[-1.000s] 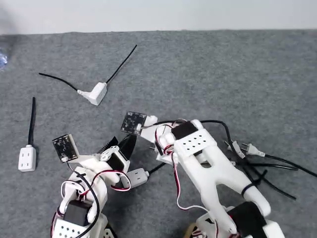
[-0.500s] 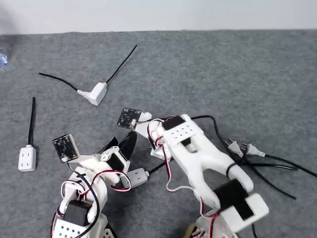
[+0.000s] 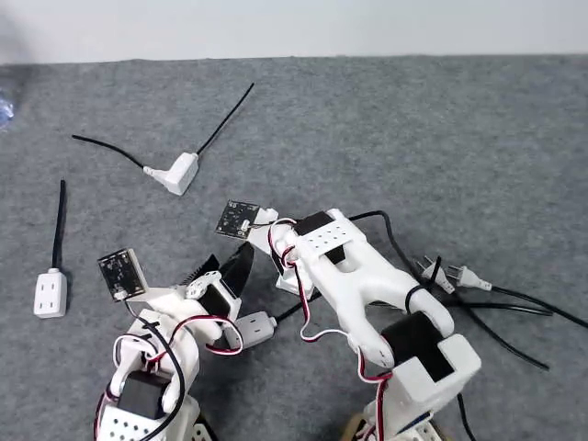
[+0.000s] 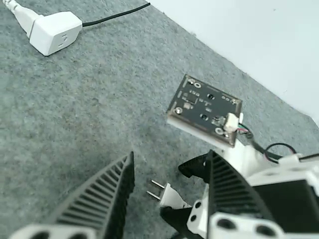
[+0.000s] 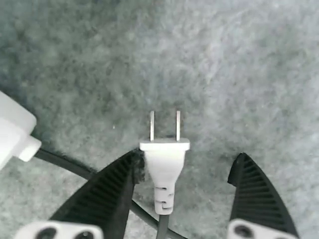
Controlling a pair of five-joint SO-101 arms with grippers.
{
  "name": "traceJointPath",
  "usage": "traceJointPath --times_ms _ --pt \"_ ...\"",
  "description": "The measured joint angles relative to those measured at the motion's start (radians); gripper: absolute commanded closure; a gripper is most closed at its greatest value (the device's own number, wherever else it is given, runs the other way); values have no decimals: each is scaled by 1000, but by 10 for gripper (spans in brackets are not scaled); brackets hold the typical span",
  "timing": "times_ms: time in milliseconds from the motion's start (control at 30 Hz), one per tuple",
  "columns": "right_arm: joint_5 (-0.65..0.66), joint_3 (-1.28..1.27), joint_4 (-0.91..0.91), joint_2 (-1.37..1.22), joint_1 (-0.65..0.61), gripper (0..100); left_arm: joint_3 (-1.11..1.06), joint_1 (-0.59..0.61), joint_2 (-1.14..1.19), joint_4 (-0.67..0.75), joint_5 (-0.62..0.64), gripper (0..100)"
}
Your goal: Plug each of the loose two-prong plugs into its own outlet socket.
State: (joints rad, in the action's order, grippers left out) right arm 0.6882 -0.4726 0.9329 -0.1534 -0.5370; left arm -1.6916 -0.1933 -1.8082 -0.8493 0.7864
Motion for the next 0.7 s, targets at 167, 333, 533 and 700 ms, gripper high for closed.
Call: traceJointPath --times_ms 167,333,533,700 --pt "0 3 -38 -17 5 835 0 0 0 0 0 782" --pt "-2 15 -43 -26 2 878 0 0 0 0 0 782" --pt "0 17 -74 -26 2 989 0 0 0 0 0 782" --pt "15 17 -58 -15 -2 989 0 0 0 0 0 782"
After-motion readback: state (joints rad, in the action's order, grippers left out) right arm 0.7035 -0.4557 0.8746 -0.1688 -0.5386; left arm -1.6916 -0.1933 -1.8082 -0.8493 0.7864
